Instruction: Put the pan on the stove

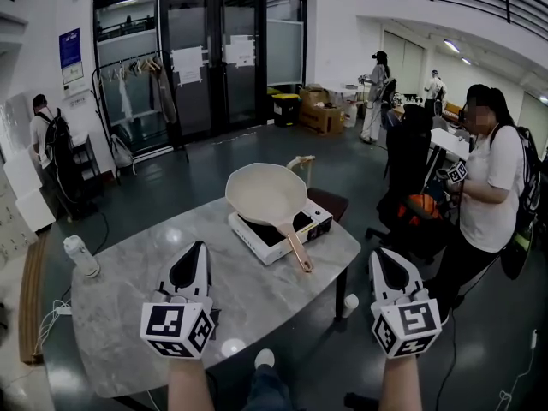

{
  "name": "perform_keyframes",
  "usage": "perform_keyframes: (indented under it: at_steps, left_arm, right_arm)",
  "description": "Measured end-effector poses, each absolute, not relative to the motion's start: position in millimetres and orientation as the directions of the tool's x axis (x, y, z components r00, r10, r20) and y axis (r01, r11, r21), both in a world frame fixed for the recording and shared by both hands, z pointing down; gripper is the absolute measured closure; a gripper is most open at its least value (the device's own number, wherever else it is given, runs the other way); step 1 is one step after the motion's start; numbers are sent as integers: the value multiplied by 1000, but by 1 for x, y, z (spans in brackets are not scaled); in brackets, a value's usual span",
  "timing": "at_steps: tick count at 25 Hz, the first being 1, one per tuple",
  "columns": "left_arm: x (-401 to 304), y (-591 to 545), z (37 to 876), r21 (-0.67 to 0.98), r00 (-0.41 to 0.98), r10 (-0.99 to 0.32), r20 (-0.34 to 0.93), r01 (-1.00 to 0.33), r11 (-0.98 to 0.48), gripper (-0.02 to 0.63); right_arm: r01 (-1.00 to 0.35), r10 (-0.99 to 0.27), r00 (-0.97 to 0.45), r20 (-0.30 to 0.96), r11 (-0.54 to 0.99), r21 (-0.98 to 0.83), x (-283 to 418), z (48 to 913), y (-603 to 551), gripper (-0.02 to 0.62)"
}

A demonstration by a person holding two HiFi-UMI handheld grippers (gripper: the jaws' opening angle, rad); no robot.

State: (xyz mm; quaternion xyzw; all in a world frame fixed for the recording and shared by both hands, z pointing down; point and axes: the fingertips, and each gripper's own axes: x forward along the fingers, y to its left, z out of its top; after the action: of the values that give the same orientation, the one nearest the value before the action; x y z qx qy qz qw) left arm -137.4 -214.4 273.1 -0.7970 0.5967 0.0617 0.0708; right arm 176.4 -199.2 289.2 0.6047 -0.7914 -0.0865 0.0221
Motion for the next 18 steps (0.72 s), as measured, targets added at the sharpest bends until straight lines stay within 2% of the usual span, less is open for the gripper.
perform_keyframes:
  at_steps: [18]
  left_arm:
    - [-135,-220,275,-31,281,-947,-158,-960,-279,595]
  right_arm:
    - [-954,-958,-278,-74,267,136,174,287,-202,571]
